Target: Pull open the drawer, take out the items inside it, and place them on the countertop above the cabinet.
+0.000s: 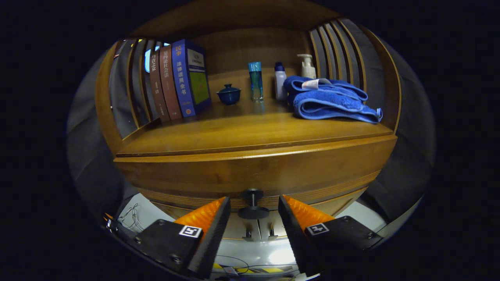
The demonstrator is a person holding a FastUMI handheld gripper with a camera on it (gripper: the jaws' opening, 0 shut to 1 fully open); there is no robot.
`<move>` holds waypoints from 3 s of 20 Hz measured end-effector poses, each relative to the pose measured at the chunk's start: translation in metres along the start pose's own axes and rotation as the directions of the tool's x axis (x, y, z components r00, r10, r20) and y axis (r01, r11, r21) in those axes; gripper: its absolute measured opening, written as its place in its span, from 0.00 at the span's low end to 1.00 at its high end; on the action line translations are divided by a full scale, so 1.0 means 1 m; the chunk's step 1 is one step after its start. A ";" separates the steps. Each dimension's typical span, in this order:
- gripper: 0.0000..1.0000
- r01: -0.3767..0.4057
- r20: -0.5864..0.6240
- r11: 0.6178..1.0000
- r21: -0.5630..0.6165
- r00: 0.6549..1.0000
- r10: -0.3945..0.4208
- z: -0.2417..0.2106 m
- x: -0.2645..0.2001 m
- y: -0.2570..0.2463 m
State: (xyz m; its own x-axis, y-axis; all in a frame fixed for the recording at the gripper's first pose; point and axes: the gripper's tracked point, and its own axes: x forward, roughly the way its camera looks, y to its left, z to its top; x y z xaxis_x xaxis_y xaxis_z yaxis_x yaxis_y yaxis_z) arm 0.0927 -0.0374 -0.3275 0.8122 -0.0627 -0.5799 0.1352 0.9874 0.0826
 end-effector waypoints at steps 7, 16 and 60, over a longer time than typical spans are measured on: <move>0.38 0.009 -0.018 0.999 -0.033 1.000 -0.009 -0.004 0.006 -0.001; 0.33 0.014 -0.039 0.999 -0.039 0.999 -0.015 -0.014 -0.012 -0.002; 0.97 0.013 -0.012 1.000 0.020 1.000 -0.013 0.023 -0.193 0.004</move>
State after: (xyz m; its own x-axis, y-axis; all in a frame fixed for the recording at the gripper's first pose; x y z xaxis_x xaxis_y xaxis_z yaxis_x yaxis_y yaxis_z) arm -0.0505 -0.0250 -0.1969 0.8037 -0.0741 -0.5903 0.1576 0.9833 0.0912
